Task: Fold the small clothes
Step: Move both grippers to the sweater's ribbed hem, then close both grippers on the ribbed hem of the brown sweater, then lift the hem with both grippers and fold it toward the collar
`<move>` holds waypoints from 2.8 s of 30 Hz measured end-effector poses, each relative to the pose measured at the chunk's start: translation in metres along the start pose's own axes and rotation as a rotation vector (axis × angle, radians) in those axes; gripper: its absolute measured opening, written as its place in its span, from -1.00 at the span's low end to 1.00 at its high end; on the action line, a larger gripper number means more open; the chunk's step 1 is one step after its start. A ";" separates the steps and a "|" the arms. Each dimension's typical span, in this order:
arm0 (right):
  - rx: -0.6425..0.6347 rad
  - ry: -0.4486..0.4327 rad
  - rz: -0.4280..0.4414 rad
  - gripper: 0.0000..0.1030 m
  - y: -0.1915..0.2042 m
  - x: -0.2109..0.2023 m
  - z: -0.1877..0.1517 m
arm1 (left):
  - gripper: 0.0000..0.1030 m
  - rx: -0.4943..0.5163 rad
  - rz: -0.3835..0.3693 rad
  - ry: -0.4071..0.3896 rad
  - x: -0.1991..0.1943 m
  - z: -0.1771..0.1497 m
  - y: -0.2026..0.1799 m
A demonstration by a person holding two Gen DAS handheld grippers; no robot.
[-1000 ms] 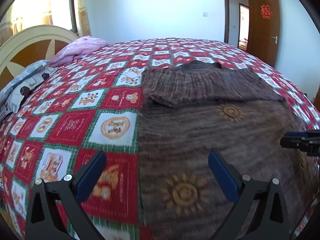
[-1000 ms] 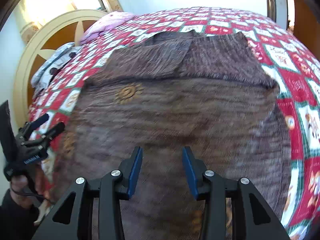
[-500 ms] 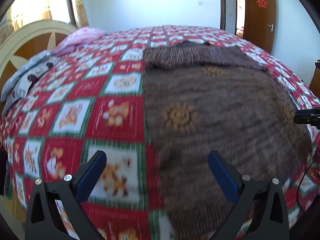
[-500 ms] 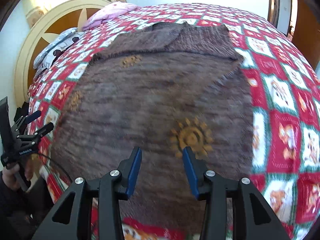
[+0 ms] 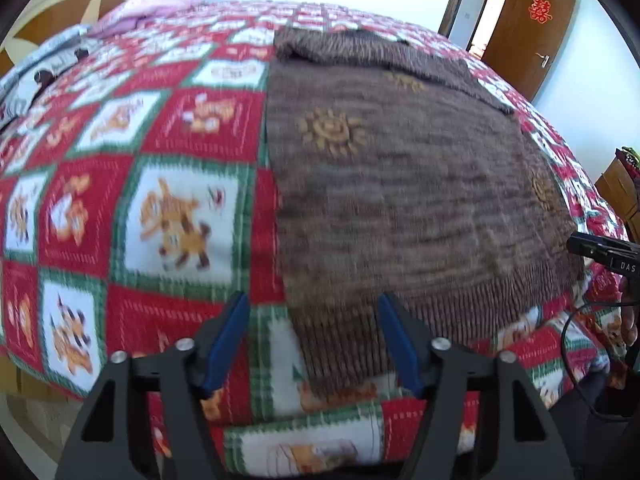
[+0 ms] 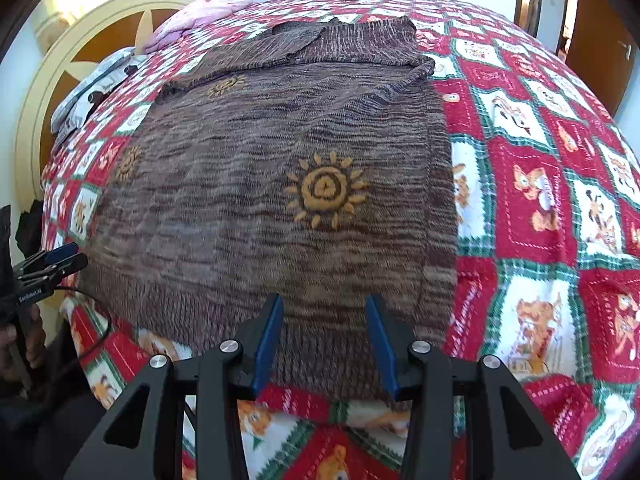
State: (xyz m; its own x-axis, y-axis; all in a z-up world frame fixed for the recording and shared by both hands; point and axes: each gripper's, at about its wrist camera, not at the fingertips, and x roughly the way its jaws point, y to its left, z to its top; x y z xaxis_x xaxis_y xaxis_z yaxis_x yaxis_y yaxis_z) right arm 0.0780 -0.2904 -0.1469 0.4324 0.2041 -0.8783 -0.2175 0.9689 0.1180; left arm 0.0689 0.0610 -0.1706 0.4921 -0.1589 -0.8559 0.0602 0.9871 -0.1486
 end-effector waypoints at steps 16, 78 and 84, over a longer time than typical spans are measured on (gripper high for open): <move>0.001 -0.020 -0.064 -0.13 -0.027 -0.015 -0.009 | 0.11 0.025 0.016 0.001 0.004 -0.012 -0.020; 0.281 -0.310 0.339 -0.91 -0.084 -0.087 0.004 | -0.84 -0.053 -0.222 -0.264 -0.061 0.045 0.008; 0.286 -0.326 0.337 -0.91 -0.086 -0.092 0.016 | -0.84 -0.059 -0.240 -0.301 -0.066 0.062 0.010</move>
State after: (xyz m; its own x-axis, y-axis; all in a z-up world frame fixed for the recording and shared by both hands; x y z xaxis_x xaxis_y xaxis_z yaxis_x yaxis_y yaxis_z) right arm 0.0709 -0.3897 -0.0693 0.6384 0.4984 -0.5865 -0.1637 0.8325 0.5293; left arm 0.0905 0.0827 -0.0846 0.7033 -0.3632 -0.6111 0.1588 0.9182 -0.3629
